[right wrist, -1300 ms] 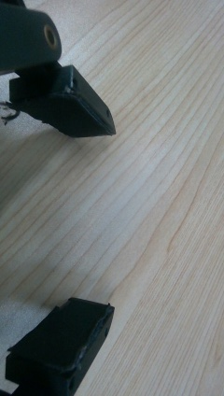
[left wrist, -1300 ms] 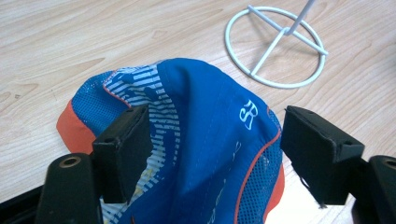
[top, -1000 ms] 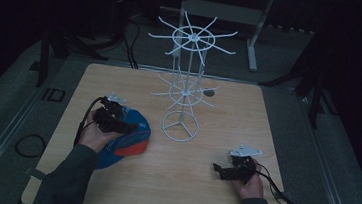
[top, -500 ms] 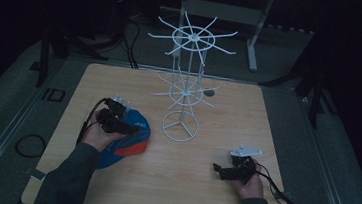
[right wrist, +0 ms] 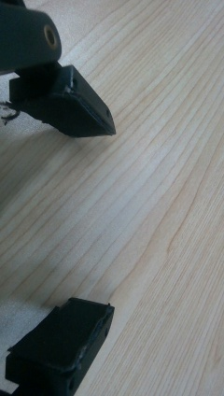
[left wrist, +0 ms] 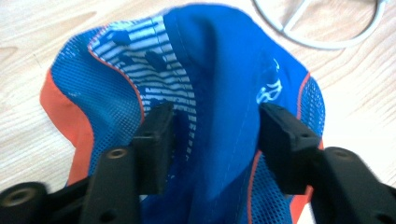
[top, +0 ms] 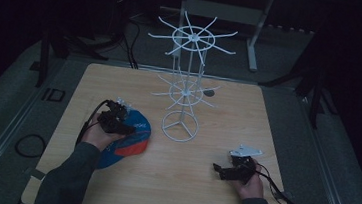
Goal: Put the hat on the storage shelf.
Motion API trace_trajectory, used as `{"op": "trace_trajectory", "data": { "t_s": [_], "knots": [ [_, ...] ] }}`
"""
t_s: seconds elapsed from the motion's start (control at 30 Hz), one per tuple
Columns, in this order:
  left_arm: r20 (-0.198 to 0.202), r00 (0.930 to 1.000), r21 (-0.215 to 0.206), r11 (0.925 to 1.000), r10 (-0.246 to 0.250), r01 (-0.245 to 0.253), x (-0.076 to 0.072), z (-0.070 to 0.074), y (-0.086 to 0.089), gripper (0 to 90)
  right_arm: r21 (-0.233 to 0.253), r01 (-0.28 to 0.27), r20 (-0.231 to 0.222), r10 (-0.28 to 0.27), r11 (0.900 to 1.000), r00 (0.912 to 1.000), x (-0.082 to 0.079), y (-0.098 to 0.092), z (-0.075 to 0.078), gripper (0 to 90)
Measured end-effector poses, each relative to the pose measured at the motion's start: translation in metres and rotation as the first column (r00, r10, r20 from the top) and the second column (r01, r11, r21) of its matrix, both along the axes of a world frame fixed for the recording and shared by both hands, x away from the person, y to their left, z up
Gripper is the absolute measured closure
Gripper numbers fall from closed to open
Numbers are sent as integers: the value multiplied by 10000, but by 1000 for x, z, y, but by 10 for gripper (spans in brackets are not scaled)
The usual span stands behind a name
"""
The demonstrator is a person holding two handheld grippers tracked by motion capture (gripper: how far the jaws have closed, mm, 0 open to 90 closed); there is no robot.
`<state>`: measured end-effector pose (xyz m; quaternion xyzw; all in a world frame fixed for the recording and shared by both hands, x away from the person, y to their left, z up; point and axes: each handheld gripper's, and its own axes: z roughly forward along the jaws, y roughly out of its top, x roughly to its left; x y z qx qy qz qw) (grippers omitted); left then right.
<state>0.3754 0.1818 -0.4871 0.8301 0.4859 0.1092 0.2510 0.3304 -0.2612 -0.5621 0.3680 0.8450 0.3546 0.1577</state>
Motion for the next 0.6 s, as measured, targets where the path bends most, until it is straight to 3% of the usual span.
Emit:
{"op": "trace_trajectory", "data": {
  "t_s": [0.13,0.2,0.27,0.47,0.6],
  "knots": [
    [-259,9996,403,9991,-122,133,0,-3,-1,661,0,2,-1,-2,10000,10000,0,0,0,118],
    [-216,9997,504,9987,-78,88,0,-3,-1,684,0,2,-4,-2,10000,10000,0,0,0,118],
    [-138,9999,708,9975,-53,62,-1,-3,0,777,2,0,-1,0,10000,10000,0,0,0,118],
    [1,10000,850,9964,-22,22,-2,0,4,884,1,3,-4,-3,10000,10000,0,0,0,118],
    [143,9999,752,9972,12,-23,-5,4,7,896,-1,-1,-2,1,10000,10000,0,0,0,118]
  ]
}}
